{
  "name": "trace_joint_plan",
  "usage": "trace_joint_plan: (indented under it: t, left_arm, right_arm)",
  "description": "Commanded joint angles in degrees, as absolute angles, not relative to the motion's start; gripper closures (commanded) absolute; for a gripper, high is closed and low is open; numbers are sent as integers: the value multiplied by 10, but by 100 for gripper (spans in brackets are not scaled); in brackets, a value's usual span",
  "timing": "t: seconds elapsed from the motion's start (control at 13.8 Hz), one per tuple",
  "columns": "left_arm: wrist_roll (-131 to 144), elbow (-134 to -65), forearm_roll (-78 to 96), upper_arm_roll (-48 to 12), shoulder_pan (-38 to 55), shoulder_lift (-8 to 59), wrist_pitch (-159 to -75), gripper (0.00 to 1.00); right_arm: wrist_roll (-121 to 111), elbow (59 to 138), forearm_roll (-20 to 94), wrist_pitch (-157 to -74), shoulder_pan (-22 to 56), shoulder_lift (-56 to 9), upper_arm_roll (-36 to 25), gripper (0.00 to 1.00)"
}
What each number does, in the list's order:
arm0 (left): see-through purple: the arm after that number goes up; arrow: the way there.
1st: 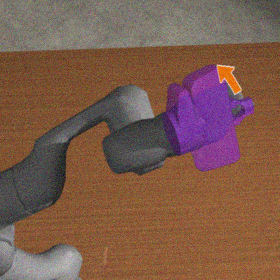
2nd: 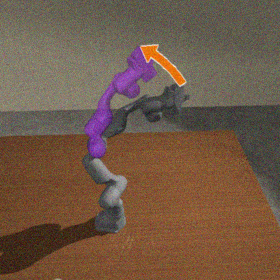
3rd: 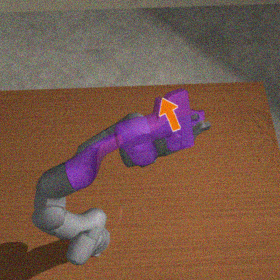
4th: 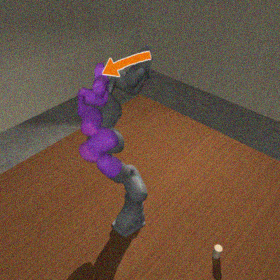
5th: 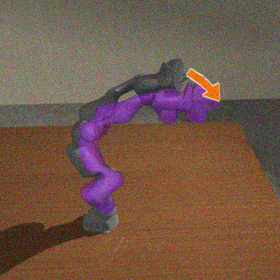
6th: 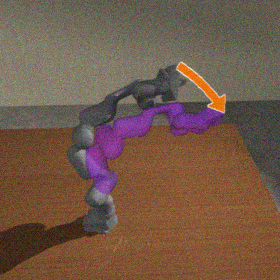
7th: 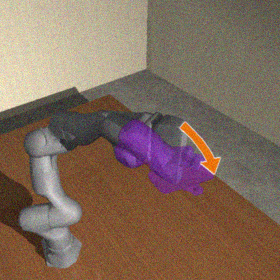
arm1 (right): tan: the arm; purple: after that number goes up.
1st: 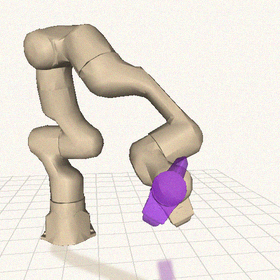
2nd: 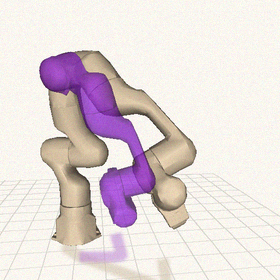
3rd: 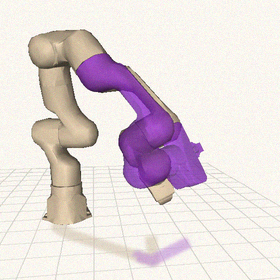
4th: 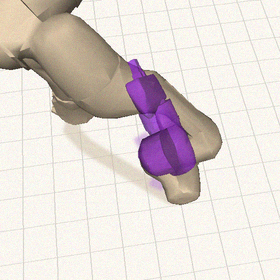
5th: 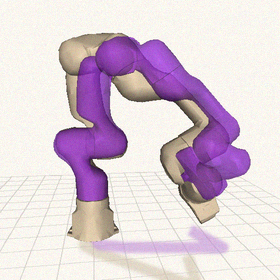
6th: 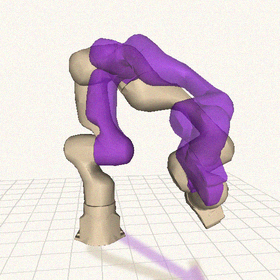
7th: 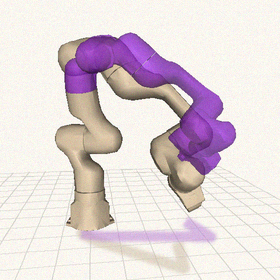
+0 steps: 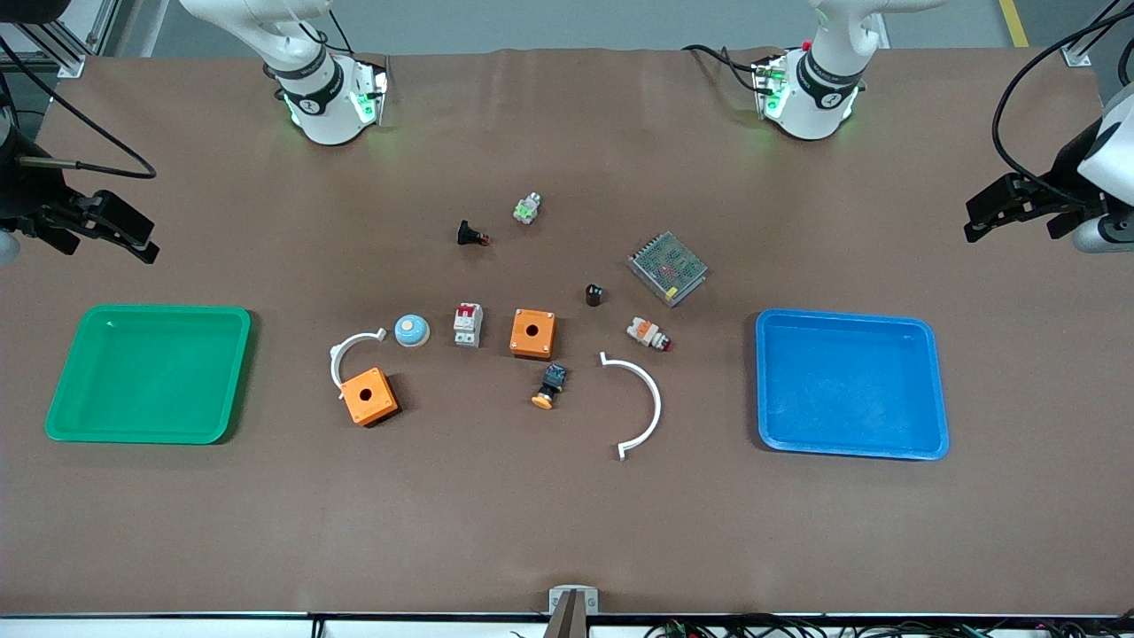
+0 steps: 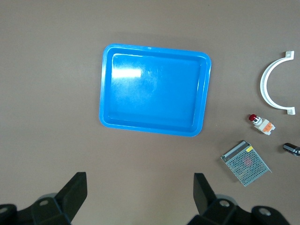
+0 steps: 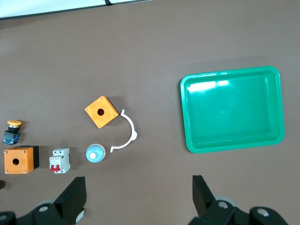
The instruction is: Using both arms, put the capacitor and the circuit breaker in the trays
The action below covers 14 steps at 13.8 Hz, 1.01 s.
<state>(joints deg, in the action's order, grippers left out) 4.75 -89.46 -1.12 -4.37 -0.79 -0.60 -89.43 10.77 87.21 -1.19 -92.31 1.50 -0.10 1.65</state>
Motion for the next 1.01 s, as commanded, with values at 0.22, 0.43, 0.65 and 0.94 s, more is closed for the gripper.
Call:
trace_joint_plan:
  t: [0.22, 0.43, 0.65, 0.94]
  left_arm:
    - [39, -882, -18, -42, -10, -2, -889, 0]
    - [43, -882, -14, -43, -5, 13, -889, 0]
    - [54, -889, -12, -63, 30, 48, -889, 0]
    - [186, -889, -12, -88, 110, 123, -922, 0]
  right_arm:
    - [108, 857, -14, -918, 8, -9, 23, 0]
    - [107, 857, -15, -918, 8, -9, 23, 0]
    - [107, 857, -14, -918, 8, -9, 23, 0]
    - [110, 860, -13, -918, 11, -18, 24, 0]
